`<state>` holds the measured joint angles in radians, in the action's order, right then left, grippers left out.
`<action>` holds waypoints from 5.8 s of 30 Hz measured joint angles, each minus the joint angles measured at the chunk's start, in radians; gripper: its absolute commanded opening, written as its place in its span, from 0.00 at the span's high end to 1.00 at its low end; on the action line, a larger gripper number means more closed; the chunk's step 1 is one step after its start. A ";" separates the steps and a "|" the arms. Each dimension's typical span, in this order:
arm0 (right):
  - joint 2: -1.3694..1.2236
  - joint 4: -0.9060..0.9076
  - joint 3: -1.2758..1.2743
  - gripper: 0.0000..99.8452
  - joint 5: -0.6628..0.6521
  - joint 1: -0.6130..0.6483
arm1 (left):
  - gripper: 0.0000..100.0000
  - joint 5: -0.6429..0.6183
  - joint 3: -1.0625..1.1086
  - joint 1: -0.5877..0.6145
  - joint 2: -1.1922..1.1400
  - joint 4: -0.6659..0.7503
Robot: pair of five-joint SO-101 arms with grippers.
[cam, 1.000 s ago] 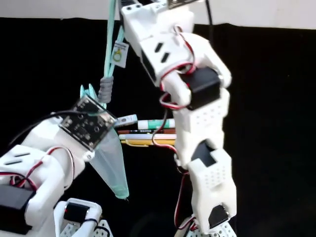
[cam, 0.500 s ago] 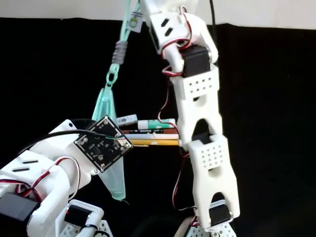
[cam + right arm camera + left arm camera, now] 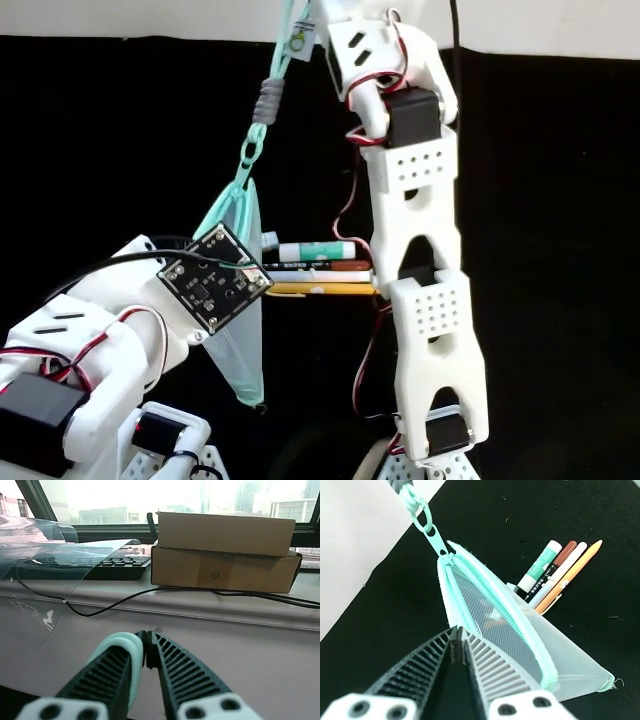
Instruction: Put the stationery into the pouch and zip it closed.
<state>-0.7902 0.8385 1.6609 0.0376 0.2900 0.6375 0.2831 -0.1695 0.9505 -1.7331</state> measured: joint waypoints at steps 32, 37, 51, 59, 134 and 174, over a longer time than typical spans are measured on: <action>-0.193 0.902 0.000 0.84 0.000 -0.037 | 0.99 -0.031 -0.161 0.040 -0.009 -0.014; -0.201 0.911 0.000 0.83 0.000 -0.029 | 0.99 -0.031 -0.175 0.127 -0.091 0.035; -0.201 0.914 0.000 0.63 0.000 0.029 | 0.99 -0.031 -0.698 0.261 -0.672 0.124; -0.201 0.914 0.000 0.63 0.000 0.029 | 0.99 0.000 -1.026 0.262 -0.859 0.002; -0.210 0.914 -0.199 0.63 0.000 0.029 | 0.86 -0.428 -1.603 0.583 -2.371 1.112; -0.210 0.914 -0.199 0.63 0.000 0.029 | 0.71 -0.364 -1.907 0.493 -2.303 0.025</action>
<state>-1.0004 1.7530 1.4615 0.0376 0.3191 0.2739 -1.6241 0.3230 -1.3525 -1.7085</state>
